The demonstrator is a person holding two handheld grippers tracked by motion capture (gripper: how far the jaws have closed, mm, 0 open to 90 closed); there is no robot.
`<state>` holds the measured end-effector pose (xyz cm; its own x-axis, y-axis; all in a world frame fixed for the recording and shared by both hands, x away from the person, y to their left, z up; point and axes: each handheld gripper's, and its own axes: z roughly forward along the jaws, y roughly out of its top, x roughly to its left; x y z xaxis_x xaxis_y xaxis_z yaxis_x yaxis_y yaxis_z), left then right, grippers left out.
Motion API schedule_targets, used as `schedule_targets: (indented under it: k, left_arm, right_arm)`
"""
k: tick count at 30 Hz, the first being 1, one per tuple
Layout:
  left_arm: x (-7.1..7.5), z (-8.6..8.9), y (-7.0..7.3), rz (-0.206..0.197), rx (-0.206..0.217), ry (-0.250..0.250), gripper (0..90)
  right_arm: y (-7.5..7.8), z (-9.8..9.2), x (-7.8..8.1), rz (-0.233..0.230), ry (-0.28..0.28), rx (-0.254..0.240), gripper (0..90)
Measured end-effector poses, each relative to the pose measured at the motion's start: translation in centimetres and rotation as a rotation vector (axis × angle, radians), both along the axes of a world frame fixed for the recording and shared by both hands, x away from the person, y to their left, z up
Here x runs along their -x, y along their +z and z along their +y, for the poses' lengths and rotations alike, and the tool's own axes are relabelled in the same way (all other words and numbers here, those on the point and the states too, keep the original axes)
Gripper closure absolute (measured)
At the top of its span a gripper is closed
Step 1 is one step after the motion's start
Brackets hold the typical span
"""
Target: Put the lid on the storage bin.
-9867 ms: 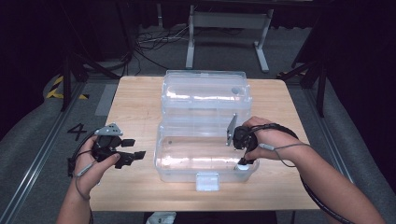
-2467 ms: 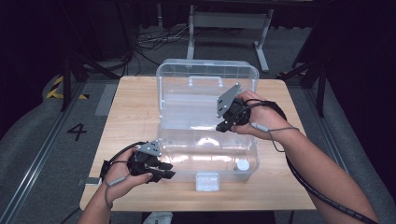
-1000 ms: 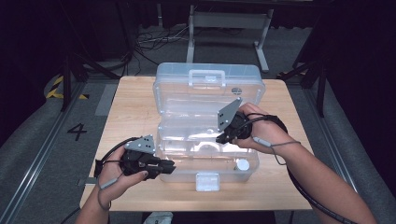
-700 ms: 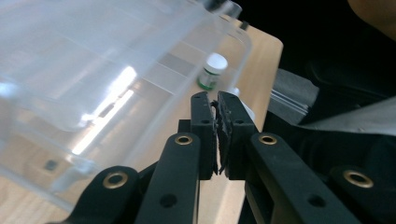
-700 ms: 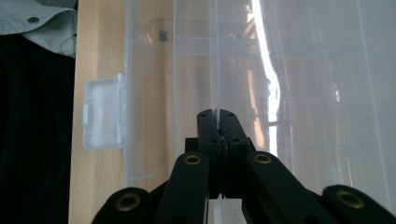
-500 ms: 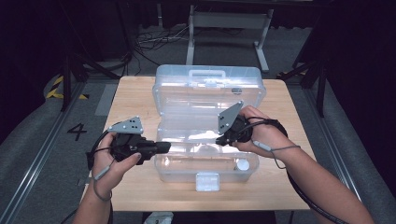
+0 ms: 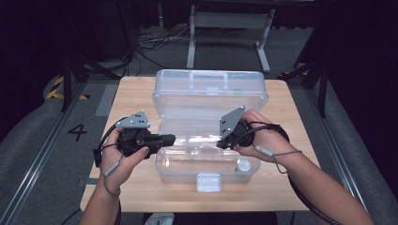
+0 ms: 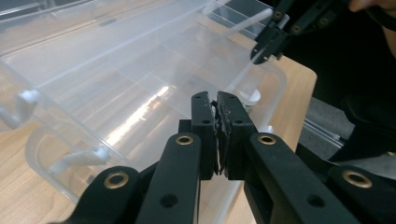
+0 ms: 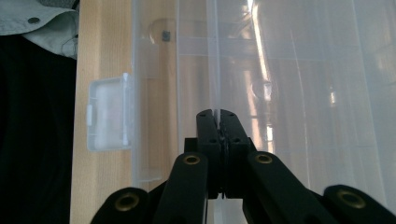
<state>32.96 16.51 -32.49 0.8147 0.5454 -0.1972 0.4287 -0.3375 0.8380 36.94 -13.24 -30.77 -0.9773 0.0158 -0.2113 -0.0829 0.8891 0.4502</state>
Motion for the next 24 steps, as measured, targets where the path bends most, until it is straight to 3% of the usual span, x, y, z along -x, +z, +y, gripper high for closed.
schedule_targets:
  k: [7, 15, 20, 21, 24]
  left_arm:
    - [-0.8, 0.1, 0.0, 0.000, 0.017, 0.066, 86.4]
    - [-1.0, 0.2, -0.2, -0.015, -0.008, 0.095, 86.6]
    - [-1.0, 0.2, -0.3, -0.020, -0.014, 0.113, 89.1]
    - [-1.0, 0.2, -0.4, 0.008, -0.034, 0.106, 89.7]
    - [-1.1, 0.1, -0.7, 0.007, -0.033, 0.102, 89.7]
  right_arm:
    - [-0.3, 0.0, 0.3, 0.002, 0.000, -0.002, 89.1]
    - [-0.7, 0.0, 0.9, -0.009, 0.000, 0.004, 88.3]
    - [-0.3, 0.0, 2.6, -0.028, -0.017, -0.030, 85.0]
    - [-0.1, 0.0, 3.0, -0.025, -0.008, -0.034, 85.4]
    - [0.4, -0.1, 3.7, -0.035, 0.006, -0.045, 85.9]
